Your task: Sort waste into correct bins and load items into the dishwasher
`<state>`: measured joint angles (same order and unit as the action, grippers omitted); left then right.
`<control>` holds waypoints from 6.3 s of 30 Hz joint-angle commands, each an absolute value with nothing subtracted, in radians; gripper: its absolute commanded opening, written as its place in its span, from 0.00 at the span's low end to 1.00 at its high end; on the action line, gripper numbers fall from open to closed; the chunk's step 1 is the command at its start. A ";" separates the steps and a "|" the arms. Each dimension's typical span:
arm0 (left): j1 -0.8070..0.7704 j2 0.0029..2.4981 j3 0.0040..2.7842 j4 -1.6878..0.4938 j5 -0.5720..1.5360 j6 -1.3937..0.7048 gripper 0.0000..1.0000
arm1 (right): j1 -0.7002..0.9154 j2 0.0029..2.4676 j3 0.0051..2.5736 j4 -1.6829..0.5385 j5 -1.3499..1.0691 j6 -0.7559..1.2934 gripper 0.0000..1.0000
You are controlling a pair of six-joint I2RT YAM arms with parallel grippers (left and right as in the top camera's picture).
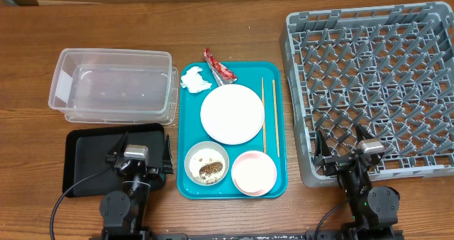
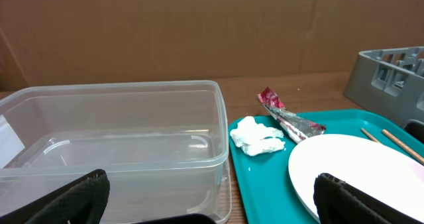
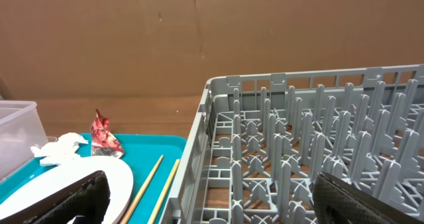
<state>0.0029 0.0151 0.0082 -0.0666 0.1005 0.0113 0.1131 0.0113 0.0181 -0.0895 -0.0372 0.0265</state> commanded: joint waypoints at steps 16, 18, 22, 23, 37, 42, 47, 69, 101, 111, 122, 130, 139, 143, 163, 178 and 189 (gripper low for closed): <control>0.010 0.005 0.005 -0.070 0.094 0.030 1.00 | 0.118 0.005 0.008 -0.081 -0.039 0.030 1.00; 0.010 0.005 0.005 -0.070 0.094 0.030 1.00 | 0.118 0.005 0.008 -0.081 -0.039 0.030 1.00; 0.010 0.005 0.005 -0.070 0.094 0.030 1.00 | 0.118 0.005 0.008 -0.081 -0.039 0.030 1.00; 0.010 0.005 0.005 -0.070 0.094 0.030 1.00 | 0.118 0.005 0.008 -0.081 -0.039 0.030 1.00; 0.010 0.005 0.005 -0.070 0.094 0.030 1.00 | 0.118 0.005 0.008 -0.081 -0.039 0.030 1.00; 0.010 0.005 0.005 -0.070 0.094 0.030 1.00 | 0.118 0.005 0.008 -0.081 -0.039 0.030 1.00; 0.010 0.005 0.005 -0.070 0.094 0.030 1.00 | 0.118 0.005 0.008 -0.081 -0.039 0.030 1.00; 0.010 0.005 0.005 -0.070 0.094 0.030 1.00 | 0.118 0.005 0.008 -0.081 -0.039 0.030 1.00; 0.010 0.005 0.005 -0.070 0.094 0.030 1.00 | 0.118 0.005 0.008 -0.081 -0.039 0.030 1.00; 0.010 0.005 0.005 -0.070 0.094 0.030 1.00 | 0.118 0.005 0.008 -0.081 -0.039 0.030 1.00; 0.010 0.005 0.005 -0.070 0.094 0.030 1.00 | 0.118 0.005 0.008 -0.081 -0.039 0.030 1.00; 0.010 0.005 0.005 -0.070 0.094 0.030 1.00 | 0.118 0.005 0.008 -0.081 -0.039 0.030 1.00; 0.010 0.005 0.005 -0.070 0.094 0.030 1.00 | 0.118 0.005 0.008 -0.081 -0.039 0.030 1.00; 0.010 0.005 0.005 -0.070 0.094 0.030 1.00 | 0.118 0.005 0.008 -0.081 -0.039 0.030 1.00; 0.010 0.005 0.005 -0.070 0.094 0.030 1.00 | 0.118 0.005 0.008 -0.081 -0.039 0.030 1.00; 0.011 0.005 0.005 -0.060 -0.038 0.026 1.00 | 0.118 0.005 0.008 -0.083 -0.012 0.030 1.00; 0.011 0.006 0.009 0.068 0.322 -0.288 1.00 | 0.118 0.005 0.048 -0.056 -0.200 0.031 1.00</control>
<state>0.0029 0.0151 0.0082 0.0494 0.2047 -0.1993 0.1131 0.0113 0.0185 -0.0566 -0.1165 0.0261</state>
